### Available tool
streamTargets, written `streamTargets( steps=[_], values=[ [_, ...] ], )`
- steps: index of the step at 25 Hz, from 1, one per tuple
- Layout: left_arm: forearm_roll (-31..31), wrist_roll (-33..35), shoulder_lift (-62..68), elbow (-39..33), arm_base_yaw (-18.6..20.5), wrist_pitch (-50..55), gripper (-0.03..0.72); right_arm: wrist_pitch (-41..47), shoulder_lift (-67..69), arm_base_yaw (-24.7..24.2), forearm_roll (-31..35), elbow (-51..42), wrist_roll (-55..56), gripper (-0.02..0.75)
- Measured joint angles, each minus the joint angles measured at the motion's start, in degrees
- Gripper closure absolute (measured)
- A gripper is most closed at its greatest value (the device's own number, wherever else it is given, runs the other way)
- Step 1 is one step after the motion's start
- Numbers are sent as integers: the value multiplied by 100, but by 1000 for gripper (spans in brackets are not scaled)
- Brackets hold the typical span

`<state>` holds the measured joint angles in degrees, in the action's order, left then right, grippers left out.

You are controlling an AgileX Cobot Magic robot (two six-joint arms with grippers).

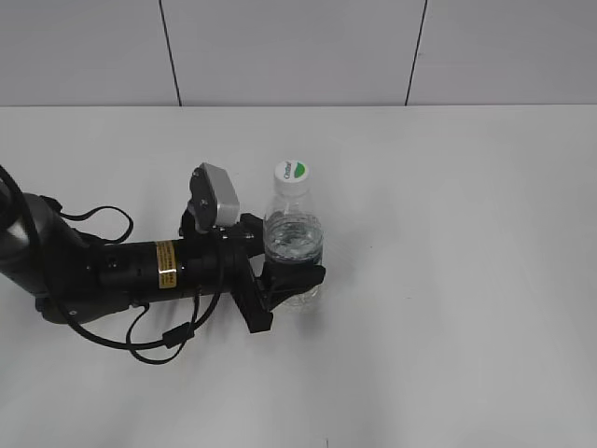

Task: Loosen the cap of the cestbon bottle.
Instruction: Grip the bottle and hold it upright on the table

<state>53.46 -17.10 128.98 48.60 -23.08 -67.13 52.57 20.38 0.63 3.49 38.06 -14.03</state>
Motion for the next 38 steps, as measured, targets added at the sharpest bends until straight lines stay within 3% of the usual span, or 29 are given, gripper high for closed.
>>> streamTargets(
  steps=[17,25,38],
  values=[
    [44,-13,0,0,0,0,266,-246,5048,7,231,3068,-483,160],
    [44,-17,0,0,0,0,266,297,6577,18,421,4277,-531,160],
    [57,-17,0,0,0,0,267,1344,8086,573,367,5538,-530,160]
  ],
)
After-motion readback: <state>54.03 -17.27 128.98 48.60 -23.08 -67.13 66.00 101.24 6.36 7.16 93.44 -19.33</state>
